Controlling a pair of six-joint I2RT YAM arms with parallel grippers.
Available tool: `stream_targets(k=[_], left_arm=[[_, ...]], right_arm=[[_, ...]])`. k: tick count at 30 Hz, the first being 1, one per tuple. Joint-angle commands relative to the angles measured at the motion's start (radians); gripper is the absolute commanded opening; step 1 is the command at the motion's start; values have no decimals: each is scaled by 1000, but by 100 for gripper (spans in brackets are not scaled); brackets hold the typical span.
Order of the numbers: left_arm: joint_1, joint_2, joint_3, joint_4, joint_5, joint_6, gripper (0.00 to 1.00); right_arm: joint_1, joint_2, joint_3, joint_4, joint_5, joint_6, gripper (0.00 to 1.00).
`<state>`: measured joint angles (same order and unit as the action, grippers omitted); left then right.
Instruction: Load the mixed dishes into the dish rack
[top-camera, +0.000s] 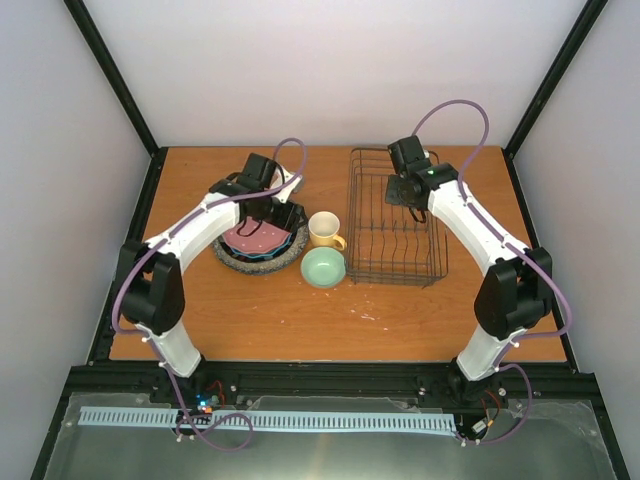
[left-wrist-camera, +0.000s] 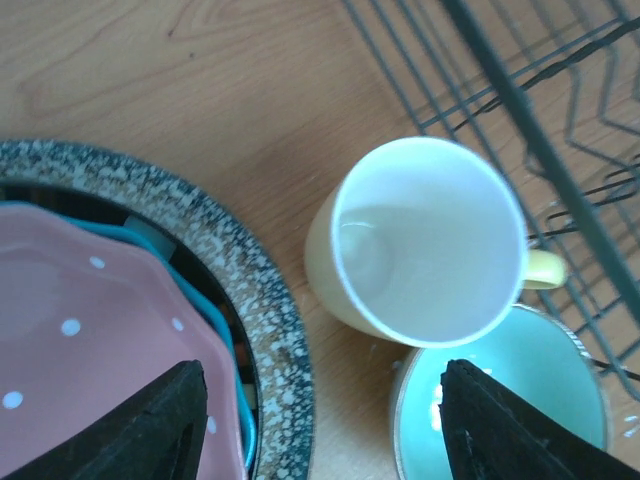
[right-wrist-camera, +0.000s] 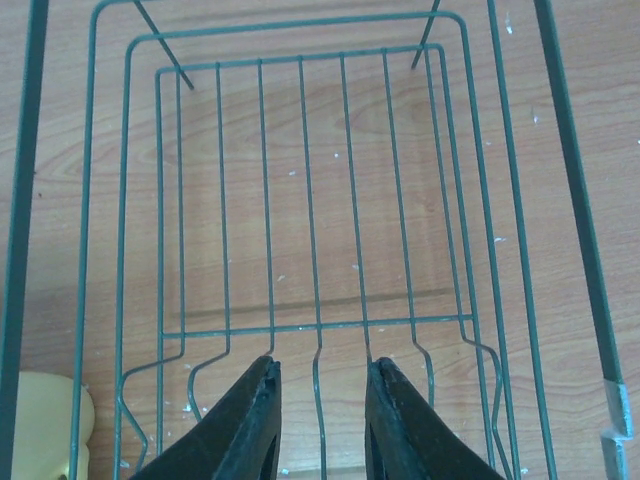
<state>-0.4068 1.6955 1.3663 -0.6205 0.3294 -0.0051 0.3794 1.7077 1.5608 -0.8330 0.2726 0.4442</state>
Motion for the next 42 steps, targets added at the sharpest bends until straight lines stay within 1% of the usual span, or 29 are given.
stream_targets(k=[1,8,21,26,29,33,35,37,38,40,42], left_arm=[[-28,52,75,-99,-90,42,63],[-57,98,108,-108,-110,38,60],[-77,178,179,-105,-77,46,60],[-86,221,208,-112,-63,56,54],[-90,245,226,-116,-60,61,52],[-92,268,247,-116,-47,65,47],[-94,283,255,-120,-42,67,42],[-95,297,266,-126,-37,68,35],[-95,303,268,-128,-36,67,28],[-95,317,277,-134,-30,65,18],[-95,331,283,-142,-22,63,12]], right_arm=[[1,-29,-21,16,-25,-12,26],[1,-43,-29,34,-28,-16,23],[-2,-53,-38,34,-26,-30,23],[-3,-54,-31,32,-23,-31,22],[-2,-54,-25,31,-24,-33,22],[-3,-54,-19,30,-25,-38,22],[-3,-53,-19,28,-27,-40,22],[-2,-51,-18,26,-27,-42,22],[-2,-52,-18,26,-27,-43,22],[-2,-50,-18,22,-26,-45,22],[-2,-50,-20,22,-25,-45,22]])
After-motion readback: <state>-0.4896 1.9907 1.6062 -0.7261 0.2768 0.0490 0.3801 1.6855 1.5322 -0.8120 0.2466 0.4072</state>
